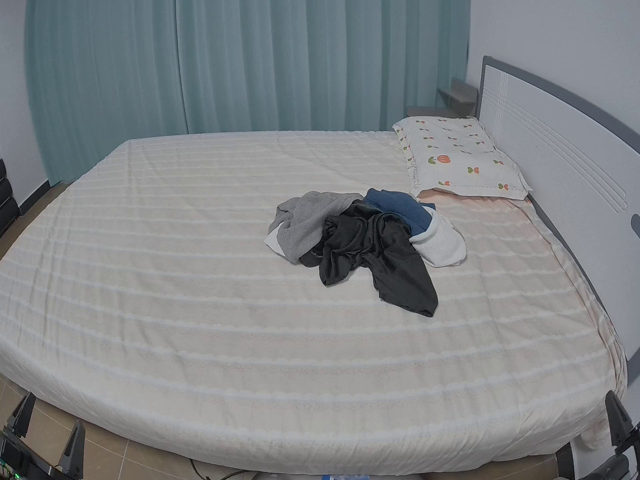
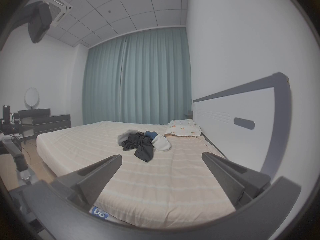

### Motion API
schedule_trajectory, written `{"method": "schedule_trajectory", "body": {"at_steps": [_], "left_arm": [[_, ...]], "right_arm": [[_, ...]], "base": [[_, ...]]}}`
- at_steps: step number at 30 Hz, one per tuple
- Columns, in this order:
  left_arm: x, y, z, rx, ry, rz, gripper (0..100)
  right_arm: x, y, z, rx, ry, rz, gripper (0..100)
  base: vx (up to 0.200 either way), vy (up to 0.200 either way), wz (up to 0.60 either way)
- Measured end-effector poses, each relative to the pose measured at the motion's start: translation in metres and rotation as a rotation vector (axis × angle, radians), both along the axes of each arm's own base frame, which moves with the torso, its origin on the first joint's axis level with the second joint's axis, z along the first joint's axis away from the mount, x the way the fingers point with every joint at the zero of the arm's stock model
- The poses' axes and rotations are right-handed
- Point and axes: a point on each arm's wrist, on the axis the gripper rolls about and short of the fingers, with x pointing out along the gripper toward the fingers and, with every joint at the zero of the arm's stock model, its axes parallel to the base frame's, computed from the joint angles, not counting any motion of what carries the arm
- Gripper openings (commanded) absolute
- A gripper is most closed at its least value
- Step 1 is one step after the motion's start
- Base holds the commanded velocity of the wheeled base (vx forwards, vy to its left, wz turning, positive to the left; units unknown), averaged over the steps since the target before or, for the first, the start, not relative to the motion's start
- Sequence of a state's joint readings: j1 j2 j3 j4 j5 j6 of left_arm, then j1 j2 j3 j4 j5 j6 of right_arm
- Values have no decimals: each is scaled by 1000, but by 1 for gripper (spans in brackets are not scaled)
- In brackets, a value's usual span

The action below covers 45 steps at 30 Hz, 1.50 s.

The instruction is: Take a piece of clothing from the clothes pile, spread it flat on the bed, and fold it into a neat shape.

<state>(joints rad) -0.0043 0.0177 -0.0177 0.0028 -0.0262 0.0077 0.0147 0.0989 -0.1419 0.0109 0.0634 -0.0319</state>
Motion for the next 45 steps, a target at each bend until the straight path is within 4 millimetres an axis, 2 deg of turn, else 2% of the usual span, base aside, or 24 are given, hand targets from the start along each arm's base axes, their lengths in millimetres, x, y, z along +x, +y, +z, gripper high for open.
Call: {"method": "schedule_trajectory", "body": {"at_steps": [5,10,16,23,25,26,29,33,36,37,39,43,45], "left_arm": [[0,0,0,0,1,0,100],[0,0,0,0,0,0,100],[0,0,0,0,1,0,100],[0,0,0,0,1,0,100],[0,0,0,0,0,0,100],[0,0,0,0,0,0,100],[0,0,0,0,0,0,100],[0,0,0,0,0,0,100],[0,0,0,0,0,0,100],[0,0,0,0,0,0,100],[0,0,0,0,0,0,100],[0,0,0,0,0,0,100],[0,0,0,0,0,0,100]], "right_arm": [[15,1,24,-7,79,51,100],[47,3,41,0,199,92,100],[98,7,53,25,316,101,100],[165,18,54,68,432,87,100],[190,24,53,83,460,79,100],[194,25,53,85,464,78,100],[236,38,48,108,496,60,100],[281,55,36,124,525,37,100],[319,72,19,134,553,20,100],[338,81,8,140,566,10,100],[353,88,-2,143,575,3,100],[398,110,-37,157,598,-19,100],[412,117,-49,163,602,-25,100]], "base": [[0,0,0],[0,0,0],[0,0,0],[0,0,0],[0,0,0],[0,0,0],[0,0,0],[0,0,0],[0,0,0],[0,0,0],[0,0,0],[0,0,0],[0,0,0]]}}
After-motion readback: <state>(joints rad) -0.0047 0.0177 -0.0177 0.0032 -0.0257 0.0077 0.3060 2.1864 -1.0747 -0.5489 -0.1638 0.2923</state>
